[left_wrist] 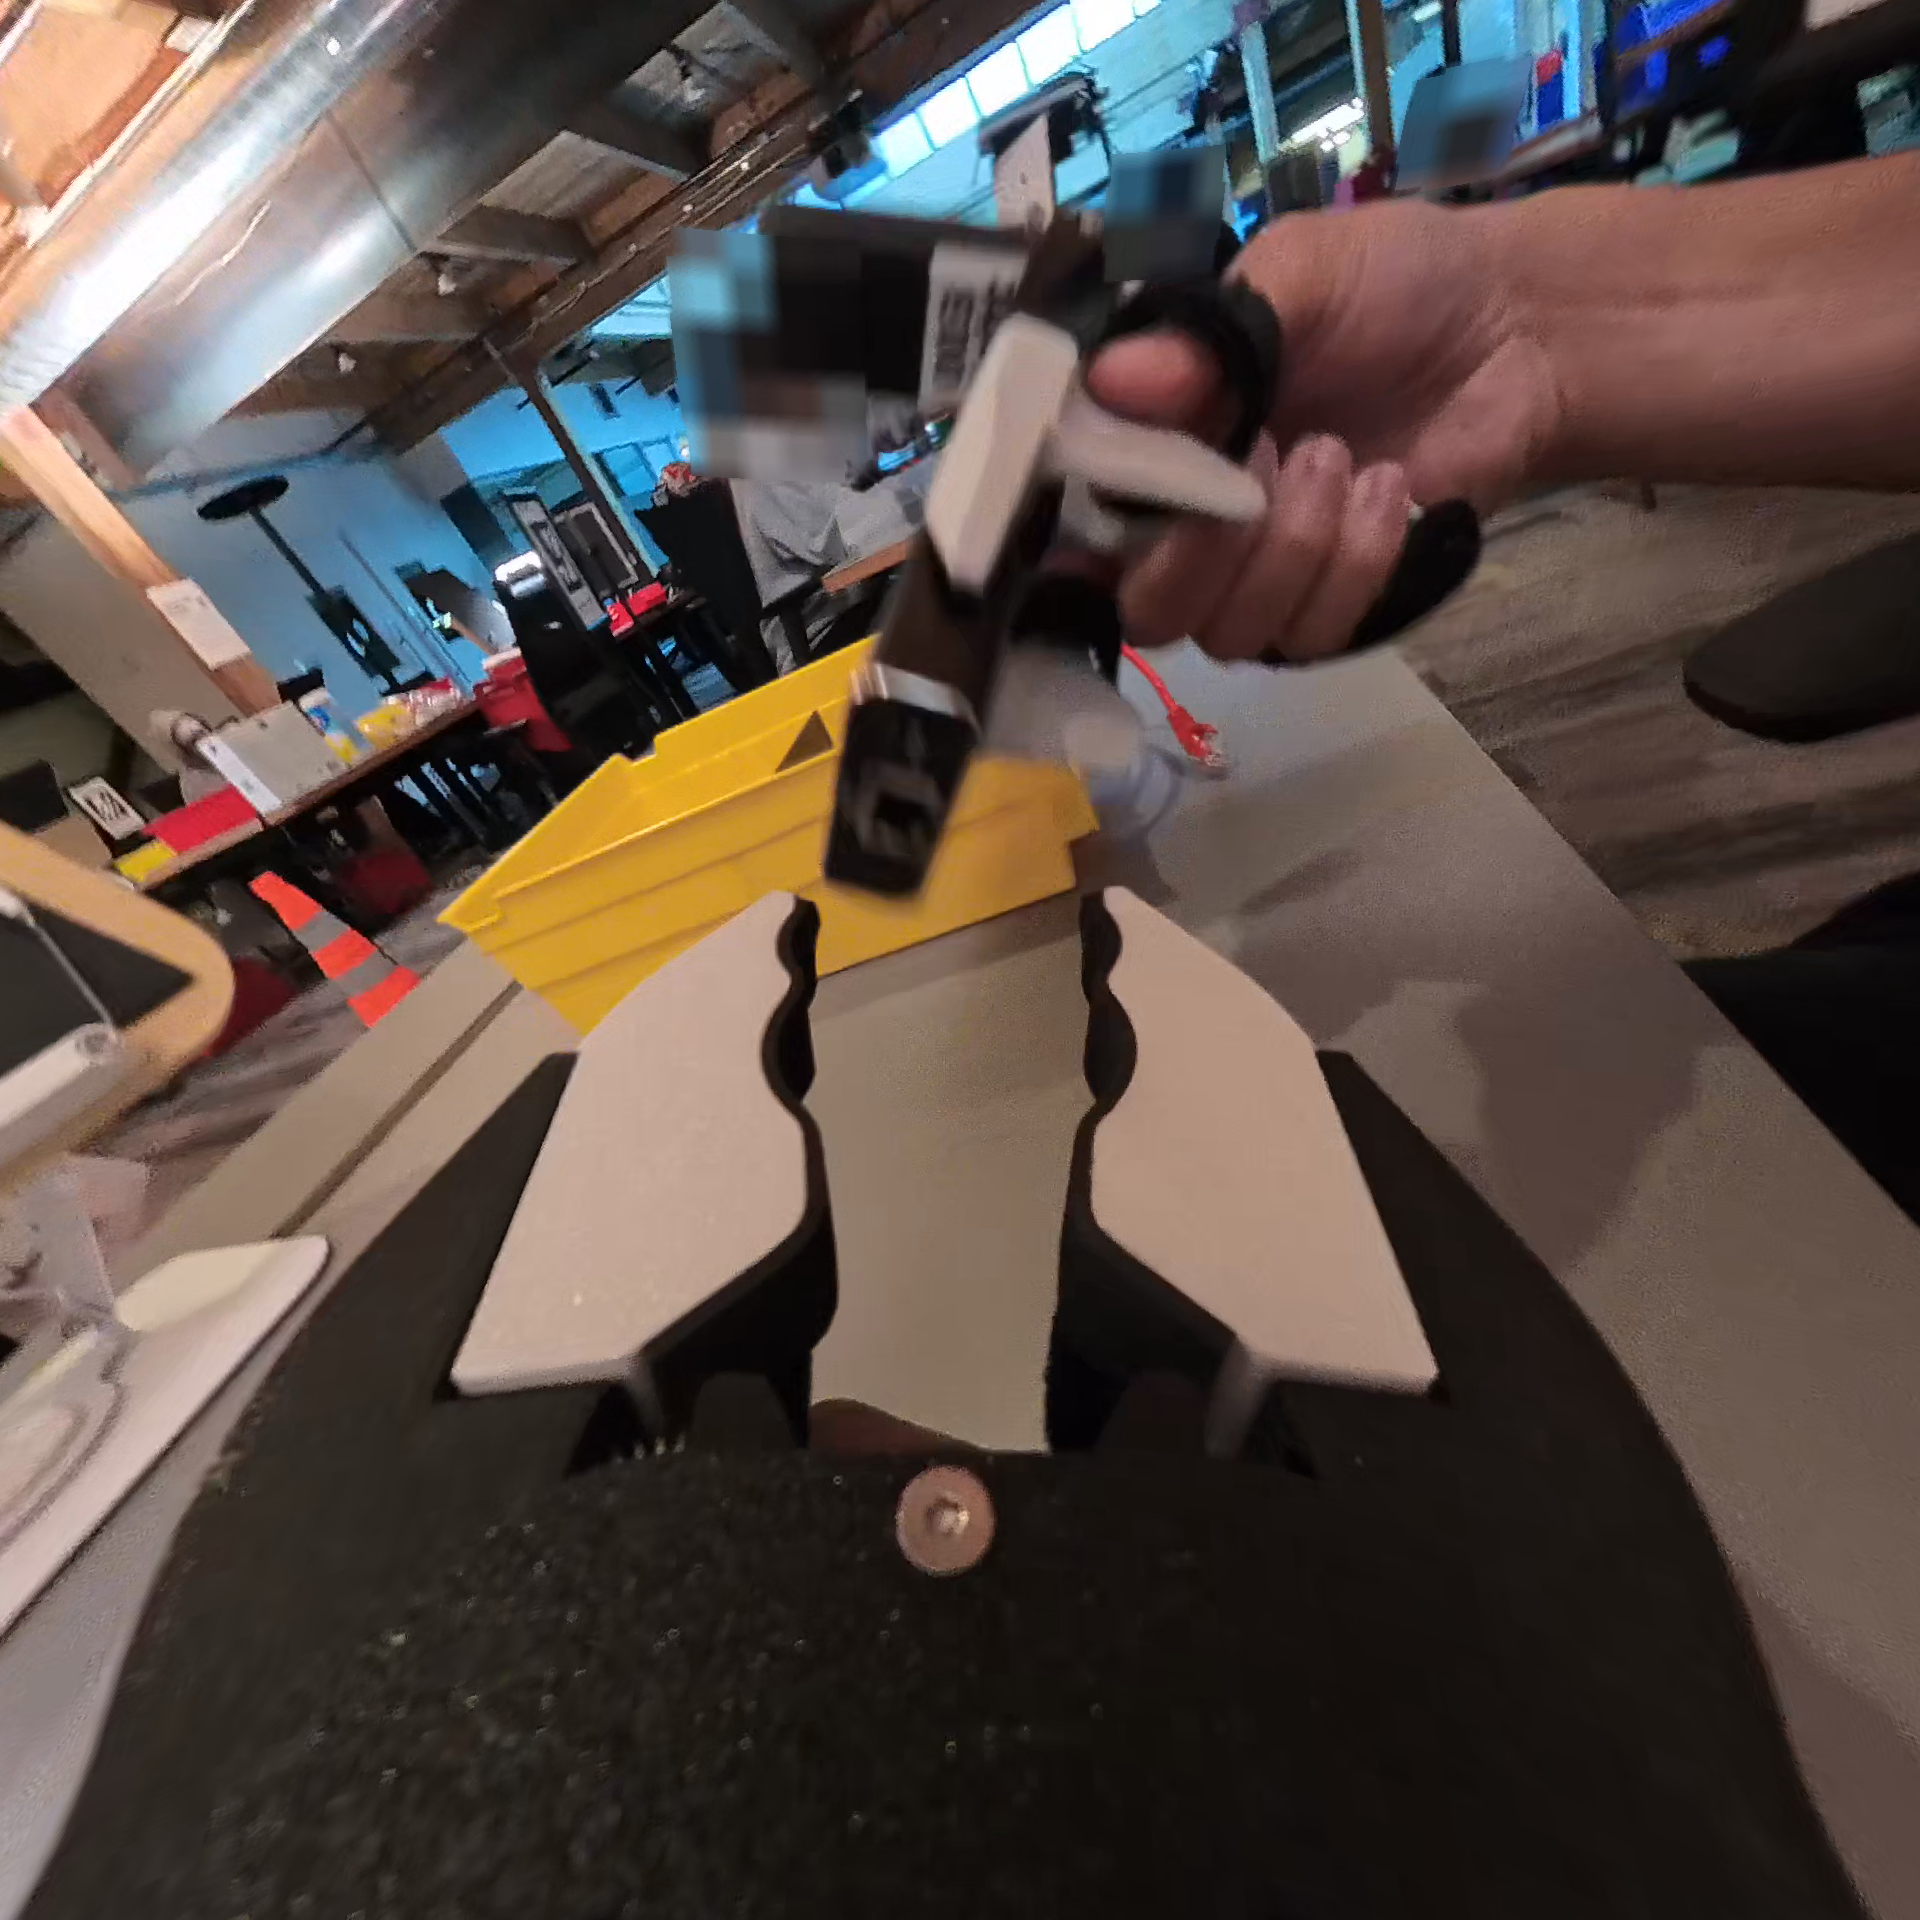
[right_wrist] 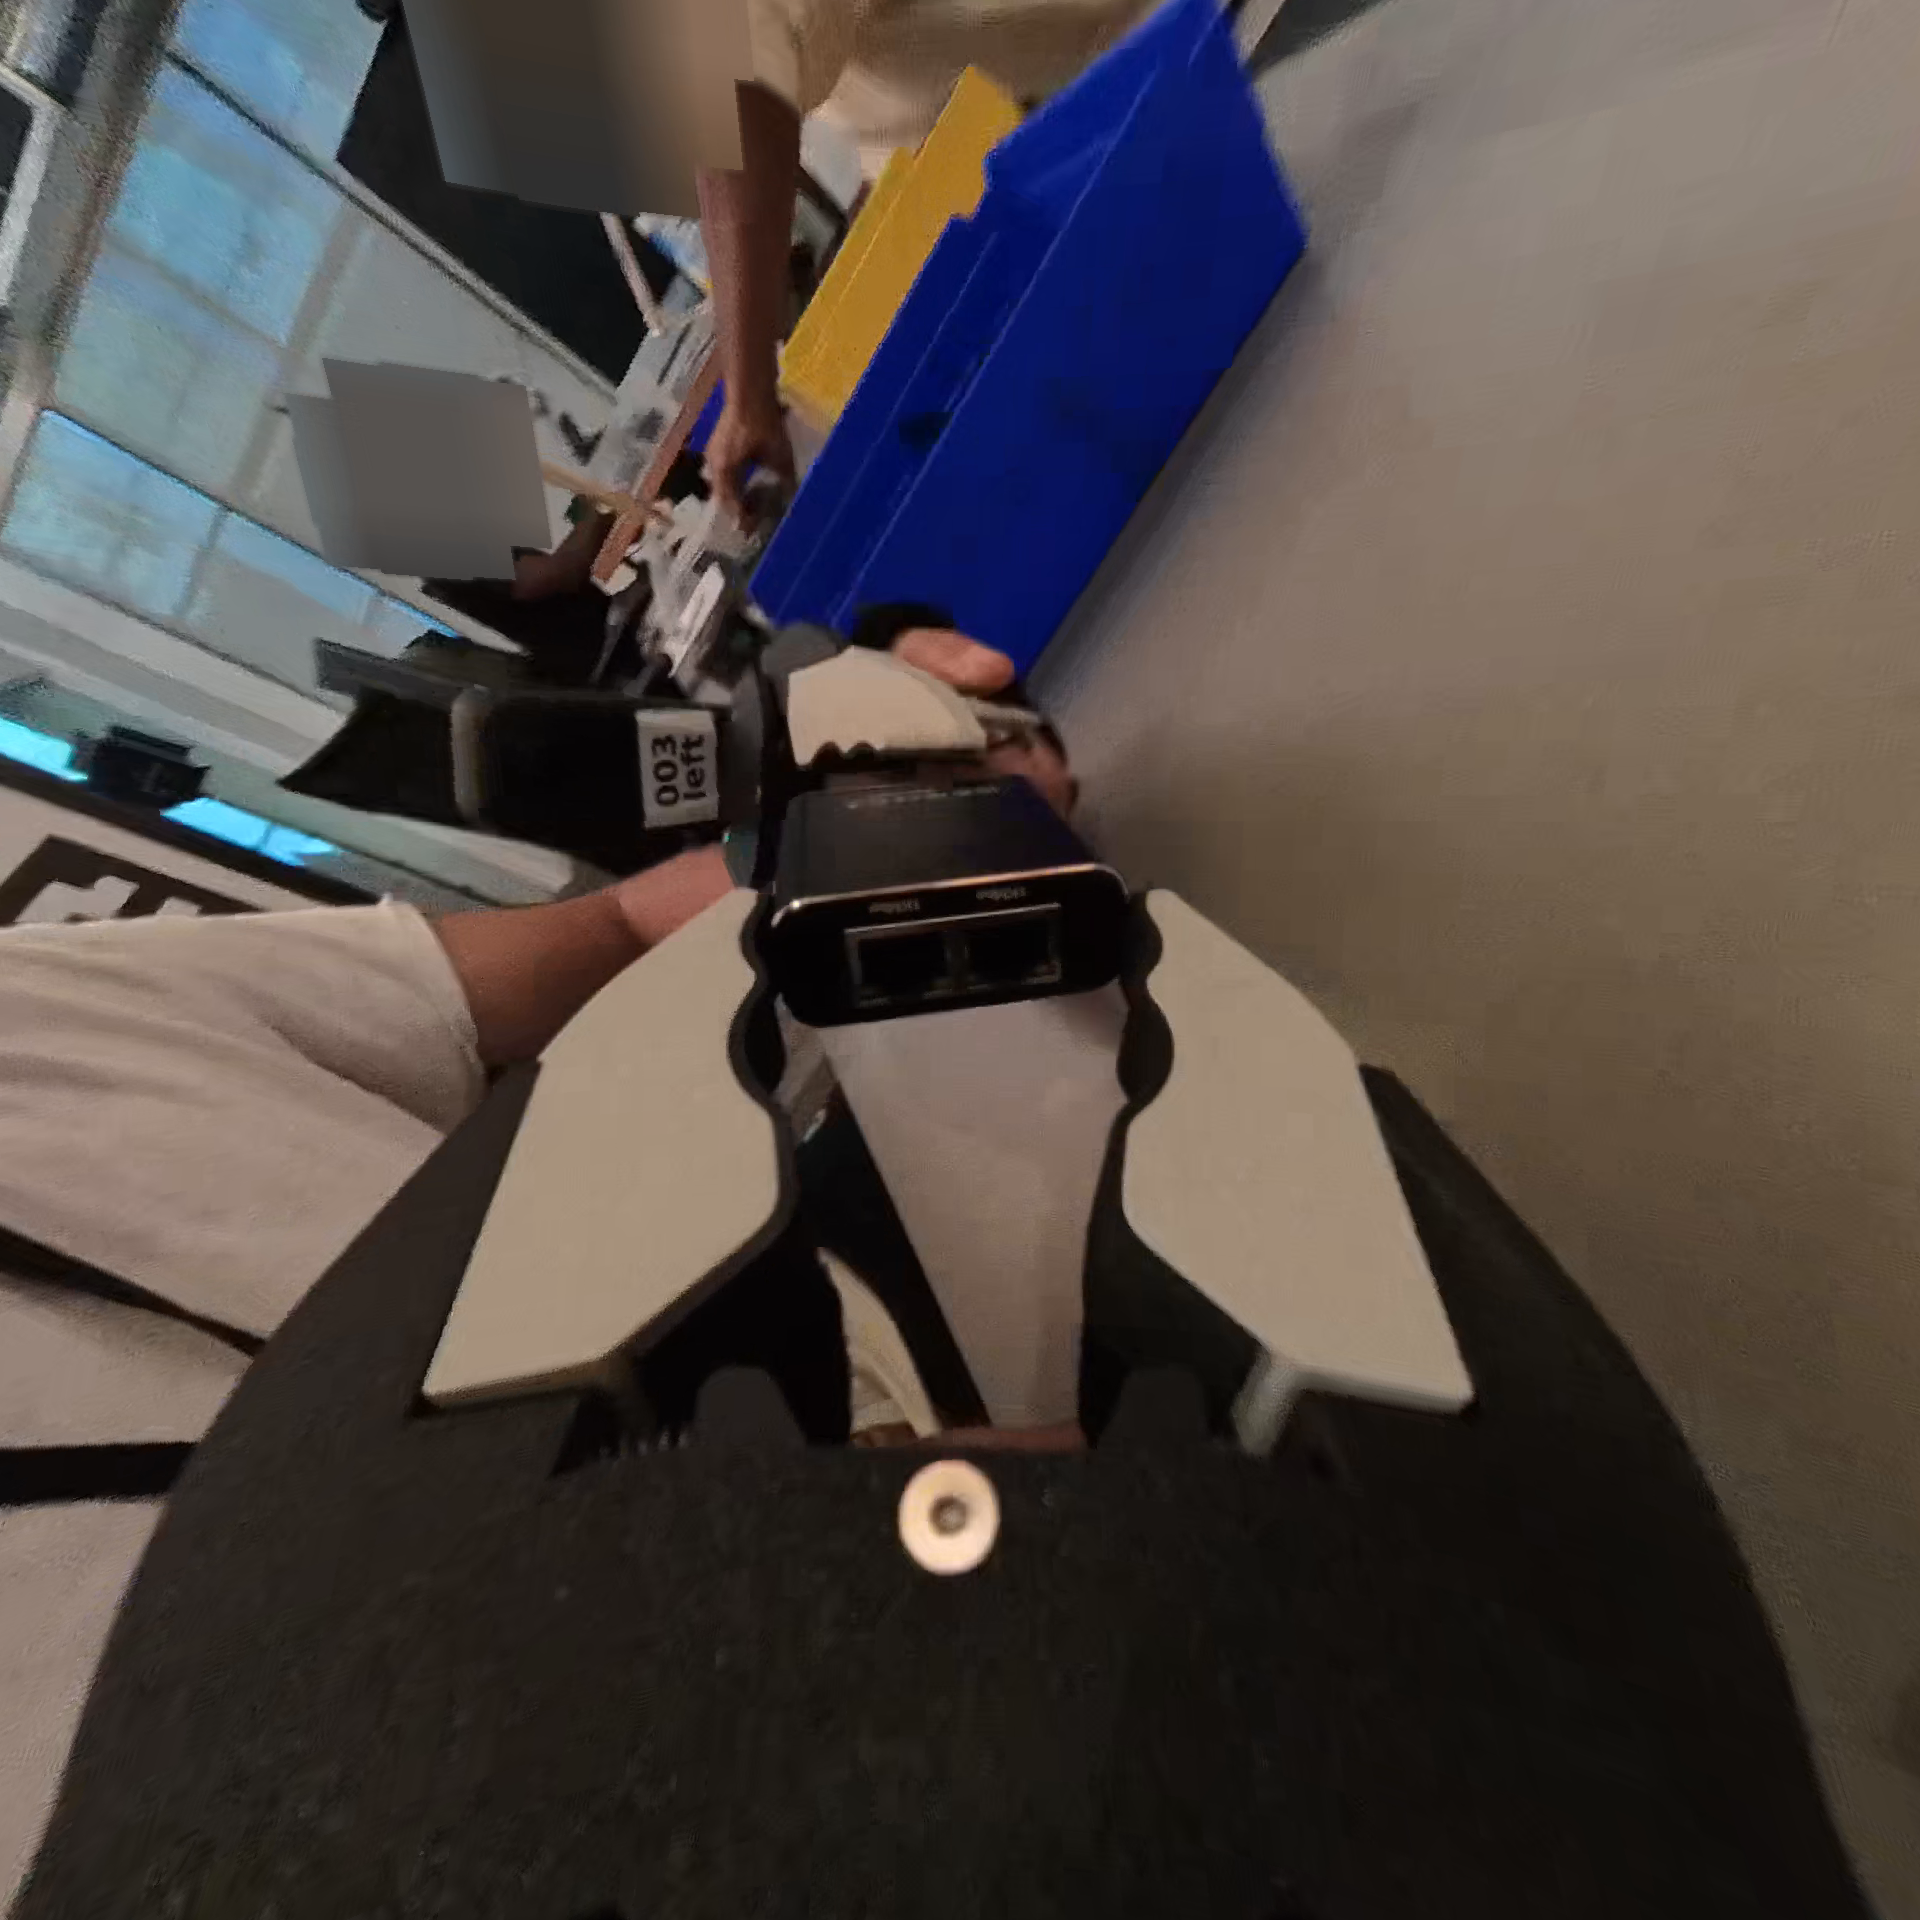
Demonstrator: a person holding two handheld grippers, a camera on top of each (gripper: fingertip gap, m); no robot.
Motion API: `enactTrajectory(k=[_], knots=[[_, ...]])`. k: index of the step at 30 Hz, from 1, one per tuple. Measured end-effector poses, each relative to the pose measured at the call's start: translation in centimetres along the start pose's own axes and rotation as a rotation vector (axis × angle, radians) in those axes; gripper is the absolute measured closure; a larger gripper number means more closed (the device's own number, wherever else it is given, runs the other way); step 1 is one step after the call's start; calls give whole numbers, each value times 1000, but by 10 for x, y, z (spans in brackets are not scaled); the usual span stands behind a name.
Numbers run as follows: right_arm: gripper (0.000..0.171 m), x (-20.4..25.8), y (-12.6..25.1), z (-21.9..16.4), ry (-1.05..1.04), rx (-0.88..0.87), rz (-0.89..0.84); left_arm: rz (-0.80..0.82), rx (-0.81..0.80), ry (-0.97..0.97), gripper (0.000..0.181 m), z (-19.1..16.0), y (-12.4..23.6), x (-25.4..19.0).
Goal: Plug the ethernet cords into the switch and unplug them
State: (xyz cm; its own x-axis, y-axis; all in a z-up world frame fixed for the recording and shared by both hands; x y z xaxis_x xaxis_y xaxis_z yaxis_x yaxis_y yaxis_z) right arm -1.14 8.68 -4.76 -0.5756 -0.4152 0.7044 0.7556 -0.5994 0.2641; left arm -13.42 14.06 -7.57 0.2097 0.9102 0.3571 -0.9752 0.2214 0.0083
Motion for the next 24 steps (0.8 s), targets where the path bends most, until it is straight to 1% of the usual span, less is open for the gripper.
enactTrajectory(k=[2,3,5,6,7,8,11,12,14,16,19,24], knots=[[109,1,44,37,125,-62,-169,25,9,73,137,-3,1,10],[109,-2,69,59,214,-82,-312,41,18,102,141,-6,2,15],[109,-20,115,104,367,-79,-681,50,27,137,146,-10,2,19],[109,-36,131,124,416,-35,-837,51,33,144,147,-12,1,19],[109,-57,139,140,432,46,-938,50,47,145,148,-15,0,19],[109,-85,140,153,411,136,-999,47,64,140,149,-17,-1,18],[109,-179,122,171,315,432,-1083,40,93,119,151,-20,-4,14],[109,-204,113,171,271,532,-1086,39,97,119,151,-20,-4,14],[109,-237,97,171,241,672,-1092,40,103,129,151,-21,-4,14],[109,-254,85,169,202,751,-1080,43,99,146,151,-20,-3,17],[108,-263,78,162,157,795,-1062,49,98,176,151,-21,-1,21],[108,-261,78,161,164,753,-1073,23,108,195,151,-22,-4,17]])
Point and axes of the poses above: each gripper's, where its closed fingertips meet, y back along the fingers, z out of its top, x = y × z across the jaws, the point moved 6 cm from there along y, back along the fingers, and after that the axes turned 3 degrees about y, right-handed, at the moved point
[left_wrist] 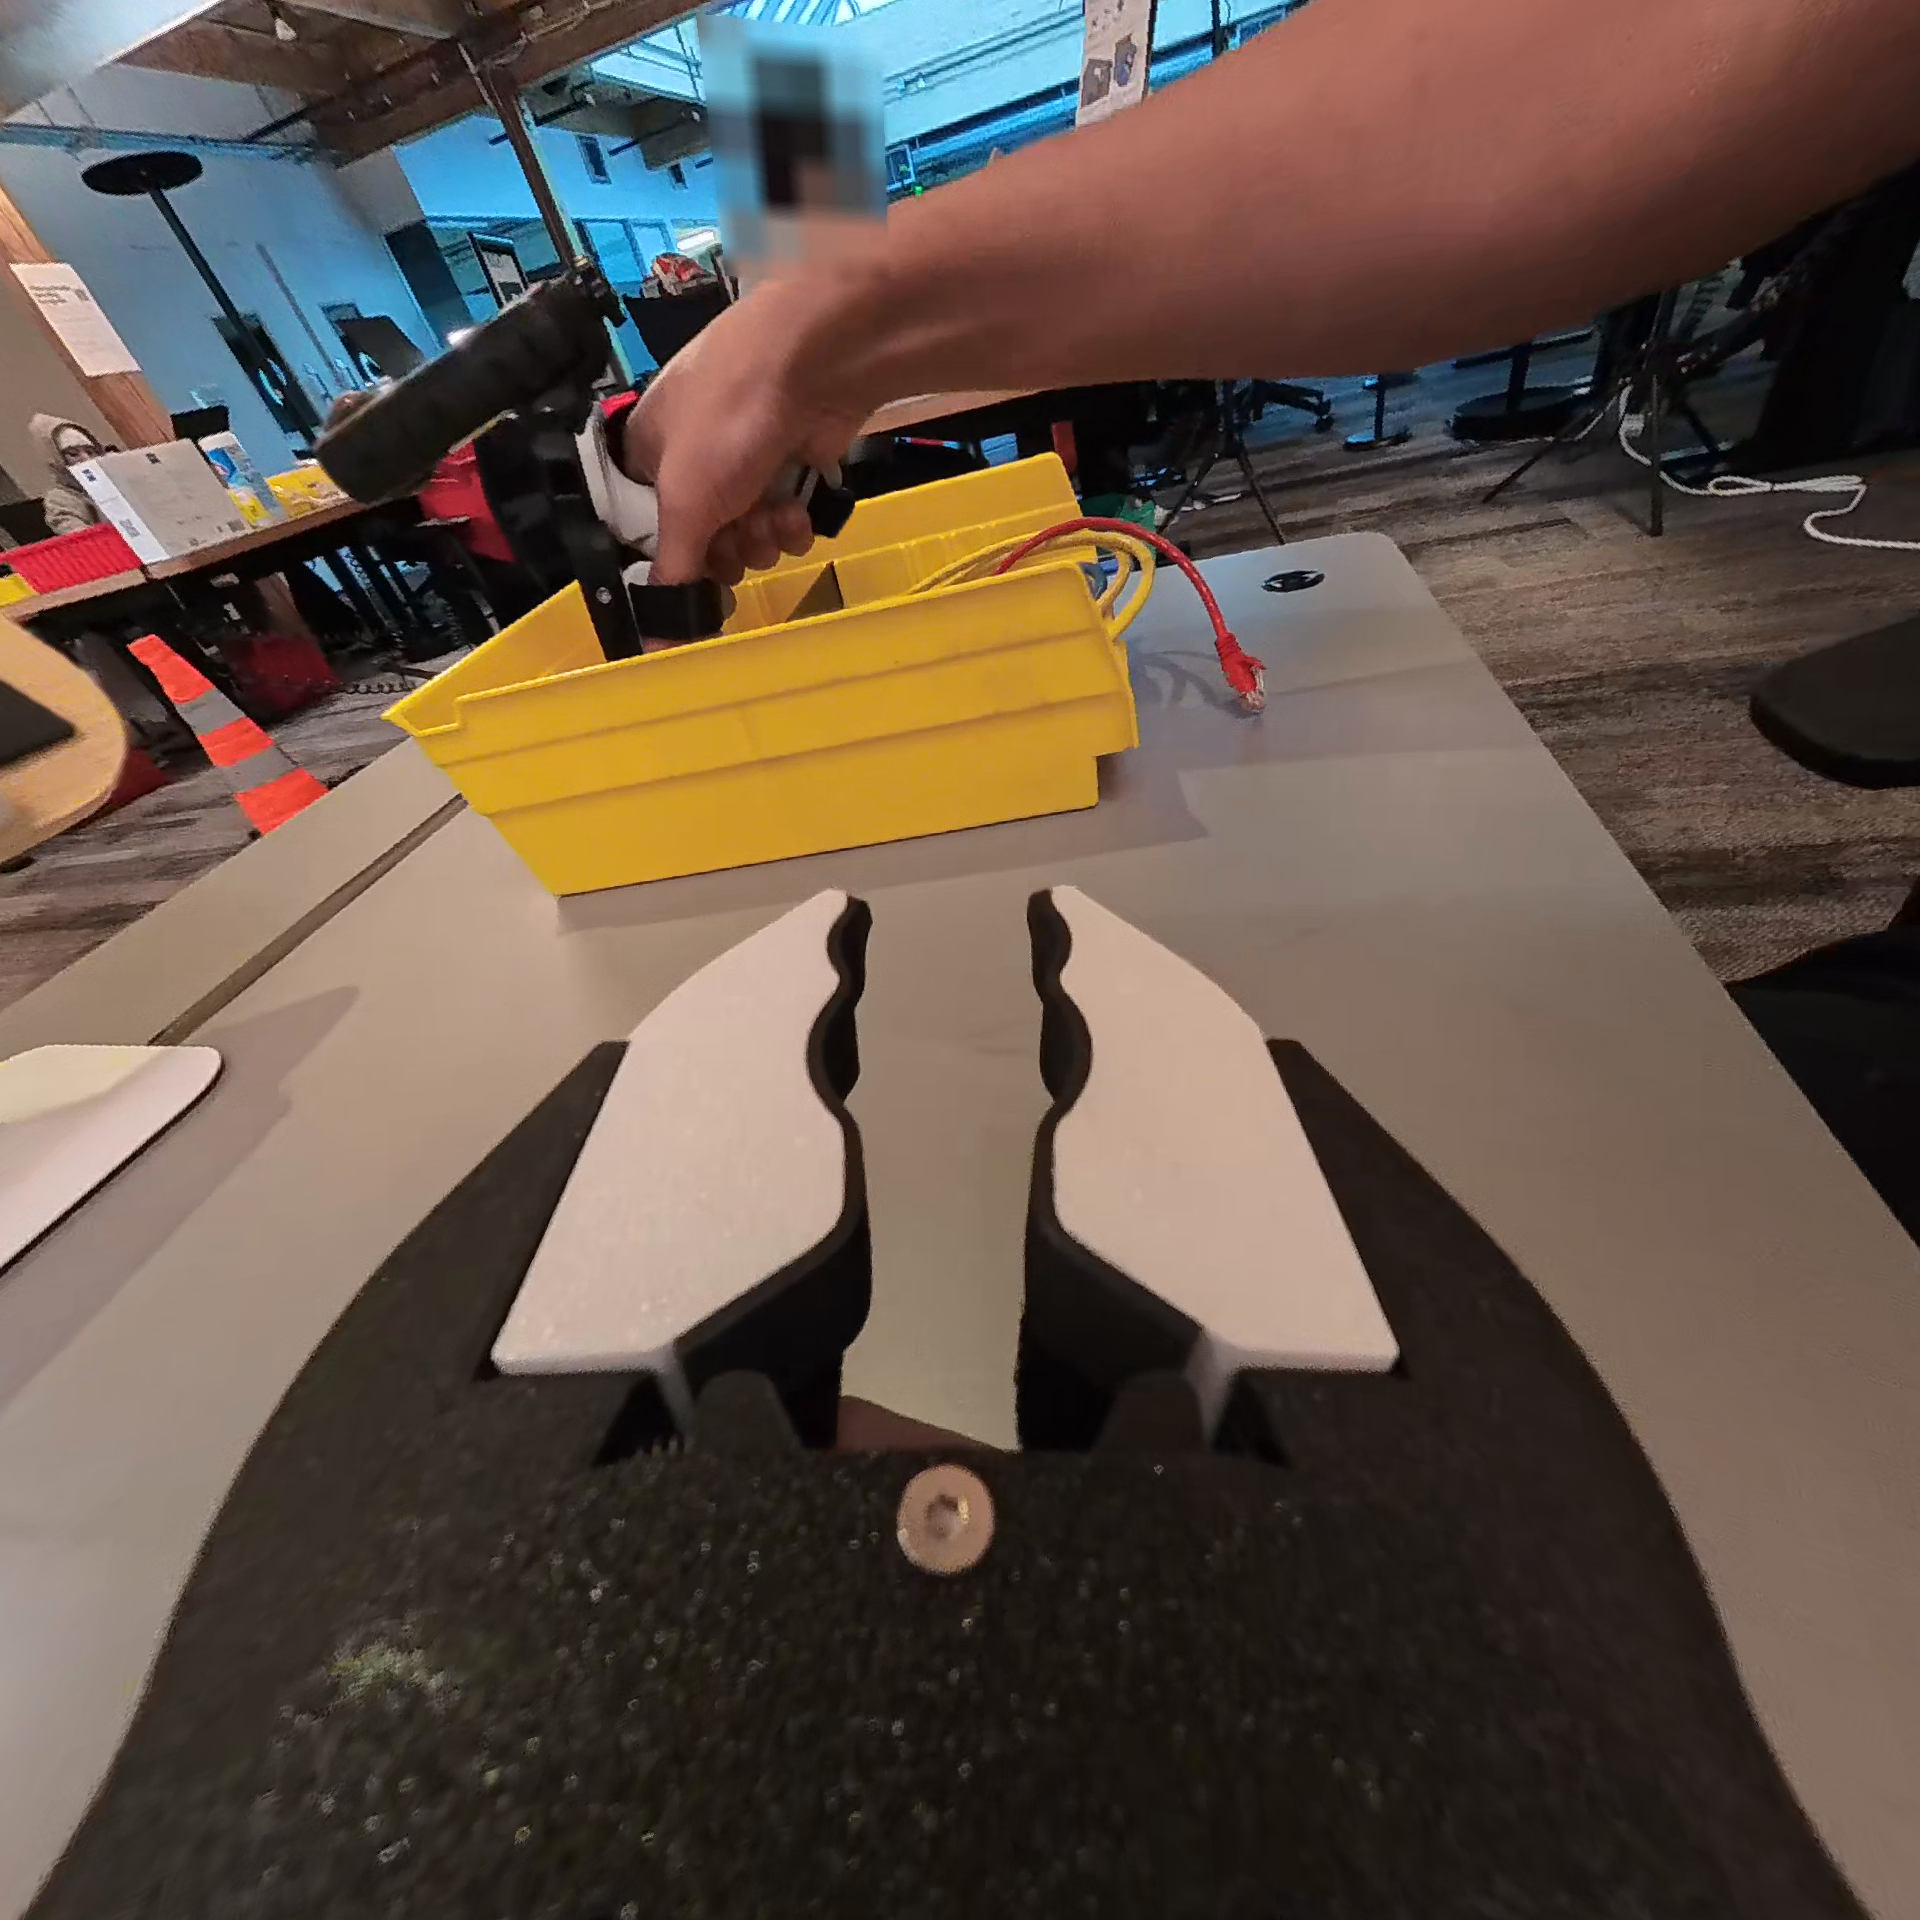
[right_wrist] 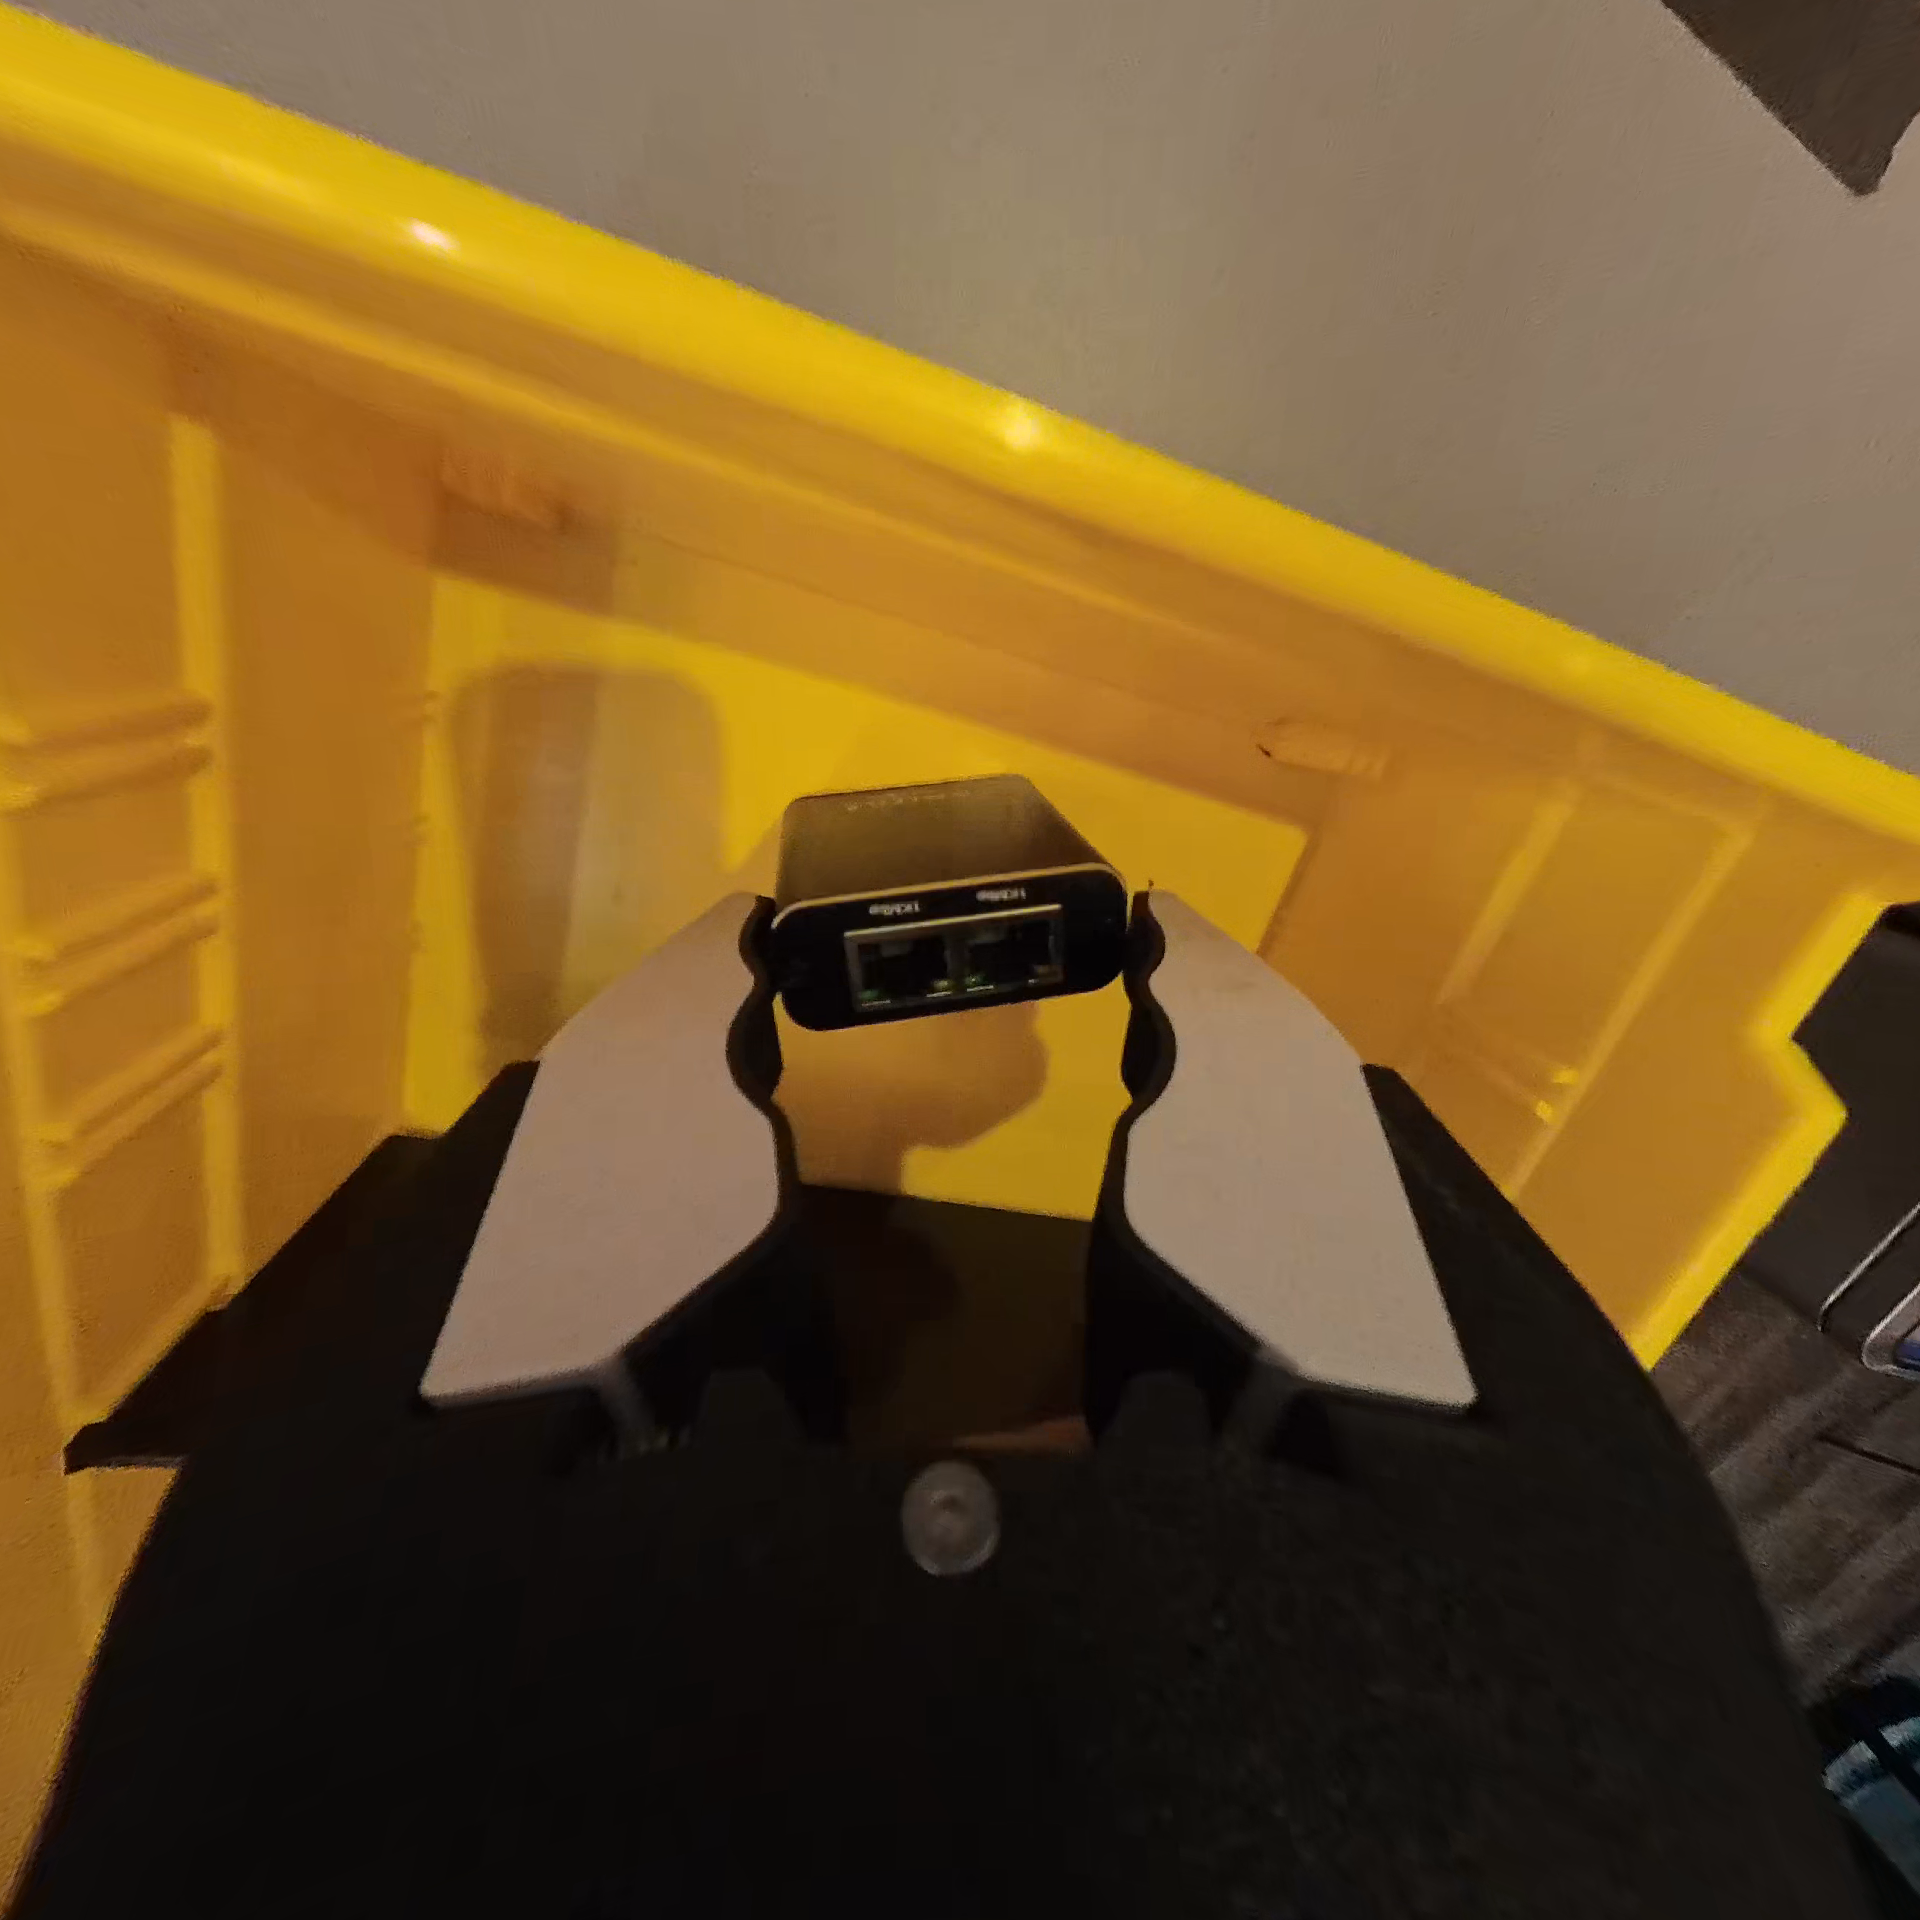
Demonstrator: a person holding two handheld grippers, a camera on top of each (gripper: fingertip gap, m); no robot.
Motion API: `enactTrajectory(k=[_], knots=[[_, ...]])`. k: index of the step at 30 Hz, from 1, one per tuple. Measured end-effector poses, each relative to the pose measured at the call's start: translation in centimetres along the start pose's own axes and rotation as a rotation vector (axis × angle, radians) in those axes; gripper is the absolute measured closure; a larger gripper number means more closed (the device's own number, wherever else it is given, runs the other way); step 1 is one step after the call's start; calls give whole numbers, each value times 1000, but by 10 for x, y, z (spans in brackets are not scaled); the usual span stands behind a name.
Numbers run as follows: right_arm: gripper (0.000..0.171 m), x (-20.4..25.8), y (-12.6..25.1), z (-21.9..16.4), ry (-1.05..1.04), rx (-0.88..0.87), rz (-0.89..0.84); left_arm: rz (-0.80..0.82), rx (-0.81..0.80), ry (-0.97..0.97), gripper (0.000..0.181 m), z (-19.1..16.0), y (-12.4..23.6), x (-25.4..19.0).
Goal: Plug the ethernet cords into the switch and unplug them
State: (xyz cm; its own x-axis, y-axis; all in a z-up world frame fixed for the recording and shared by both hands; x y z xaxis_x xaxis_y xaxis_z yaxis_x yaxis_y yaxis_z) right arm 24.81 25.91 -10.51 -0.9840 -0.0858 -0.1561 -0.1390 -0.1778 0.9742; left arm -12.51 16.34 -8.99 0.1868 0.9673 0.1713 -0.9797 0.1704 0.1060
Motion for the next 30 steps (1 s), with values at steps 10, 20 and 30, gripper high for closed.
enactTrajectory(k=[10,20,30], knots=[[107,43,172,-92,-40,-689,-167,114,120,208,146,43,15,-16],[128,143,93,-255,-431,-1082,-26,646,270,569,142,28,150,-67],[130,116,79,-276,-432,-1047,-110,1115,336,466,144,-15,257,-80]])
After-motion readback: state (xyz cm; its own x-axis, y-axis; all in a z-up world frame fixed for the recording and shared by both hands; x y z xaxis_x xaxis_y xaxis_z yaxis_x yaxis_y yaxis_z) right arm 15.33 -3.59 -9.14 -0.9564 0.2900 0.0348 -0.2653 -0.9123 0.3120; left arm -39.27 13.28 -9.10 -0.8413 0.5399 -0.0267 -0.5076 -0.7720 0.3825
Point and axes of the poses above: each gripper's, where its closed fingertips meet, y back along the fingers, z out of its top, x = y × z across the jaws, the point moved 6 cm from there along y, back along the fingers, and after that the axes turned 3 degrees about y, right-handed, at the moved point
